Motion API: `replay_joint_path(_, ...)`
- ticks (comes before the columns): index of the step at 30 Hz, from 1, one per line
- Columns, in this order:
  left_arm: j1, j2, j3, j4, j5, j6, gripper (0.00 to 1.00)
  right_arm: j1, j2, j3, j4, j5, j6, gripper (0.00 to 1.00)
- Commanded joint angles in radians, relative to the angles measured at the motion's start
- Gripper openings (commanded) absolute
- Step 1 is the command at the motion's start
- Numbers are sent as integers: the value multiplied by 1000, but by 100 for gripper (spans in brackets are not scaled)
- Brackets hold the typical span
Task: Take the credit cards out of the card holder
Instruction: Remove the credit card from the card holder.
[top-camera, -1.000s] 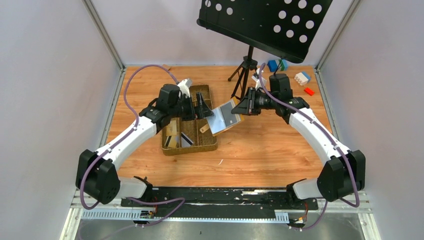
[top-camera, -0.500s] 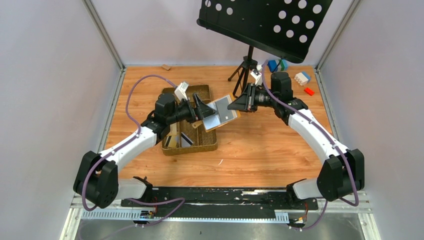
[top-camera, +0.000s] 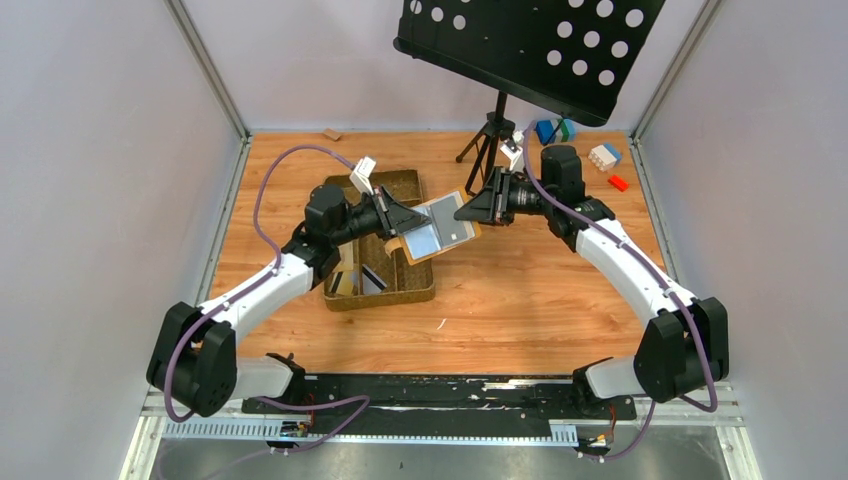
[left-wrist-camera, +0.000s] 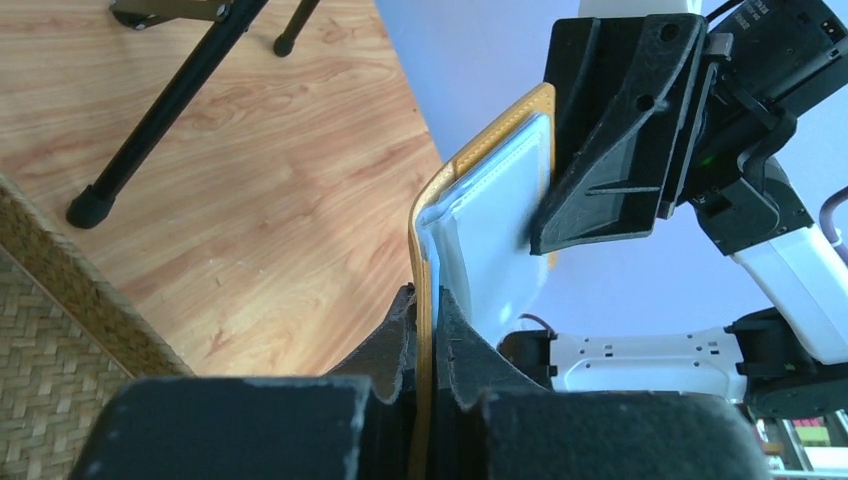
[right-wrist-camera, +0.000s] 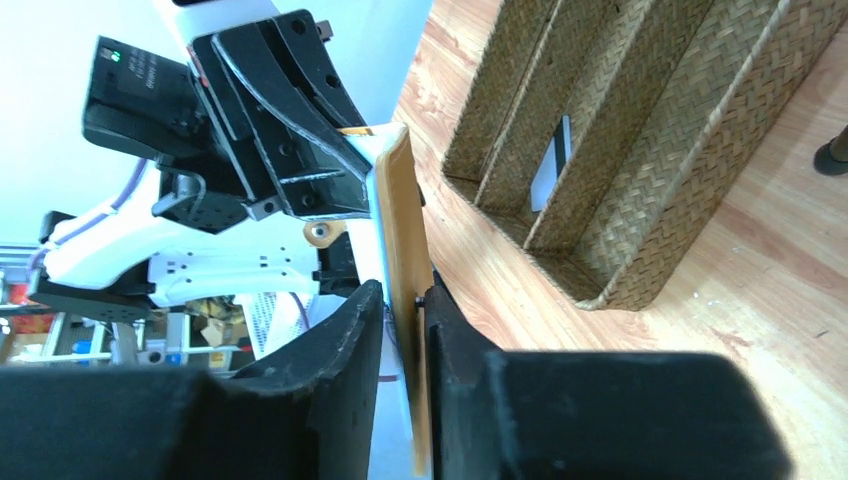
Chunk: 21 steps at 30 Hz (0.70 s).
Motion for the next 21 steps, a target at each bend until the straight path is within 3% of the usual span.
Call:
replay_joint_path(1, 4, -12, 69, -79, 10, 75, 0, 2, -10, -9, -18, 15, -49, 30)
replay_joint_path(7, 7, 29, 119, -126, 46, 116, 0, 3, -39, 1, -110, 30, -124, 38)
replay_joint_path(11, 7, 41, 123, -134, 52, 123, 0, 3, -55, -21, -126, 32, -136, 28)
replay_joint_path(16, 7, 56, 158, -216, 57, 172, 0, 6, -64, -24, -142, 37, -157, 24)
replay_joint_path(19, 7, 58, 162, -251, 60, 191, 0, 20, -52, -24, -148, 46, -169, 7)
replay_joint_path(21, 7, 59, 165, -276, 57, 206, 0, 27, -41, -15, -175, 60, -183, 1)
